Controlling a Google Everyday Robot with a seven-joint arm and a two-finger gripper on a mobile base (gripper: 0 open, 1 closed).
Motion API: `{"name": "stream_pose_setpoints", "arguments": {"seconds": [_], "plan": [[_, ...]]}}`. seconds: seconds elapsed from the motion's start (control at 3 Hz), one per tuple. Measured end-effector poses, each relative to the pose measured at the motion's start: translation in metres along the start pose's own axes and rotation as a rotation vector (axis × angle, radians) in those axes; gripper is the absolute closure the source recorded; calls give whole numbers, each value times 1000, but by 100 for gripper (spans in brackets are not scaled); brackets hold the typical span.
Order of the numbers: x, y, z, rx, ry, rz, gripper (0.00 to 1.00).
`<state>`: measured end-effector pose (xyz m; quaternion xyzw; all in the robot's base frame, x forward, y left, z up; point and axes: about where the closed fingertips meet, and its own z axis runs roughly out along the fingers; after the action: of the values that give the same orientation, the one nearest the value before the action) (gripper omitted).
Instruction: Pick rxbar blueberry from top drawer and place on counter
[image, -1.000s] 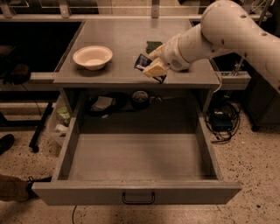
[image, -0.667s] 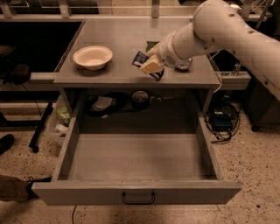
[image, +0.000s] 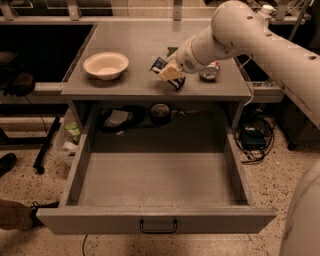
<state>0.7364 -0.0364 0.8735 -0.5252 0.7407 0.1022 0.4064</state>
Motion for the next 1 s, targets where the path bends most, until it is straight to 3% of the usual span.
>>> {"name": "stream_pose_setpoints", "arguments": {"seconds": [1.0], "plan": [[-1, -20, 16, -12, 36, 41, 34]]}}
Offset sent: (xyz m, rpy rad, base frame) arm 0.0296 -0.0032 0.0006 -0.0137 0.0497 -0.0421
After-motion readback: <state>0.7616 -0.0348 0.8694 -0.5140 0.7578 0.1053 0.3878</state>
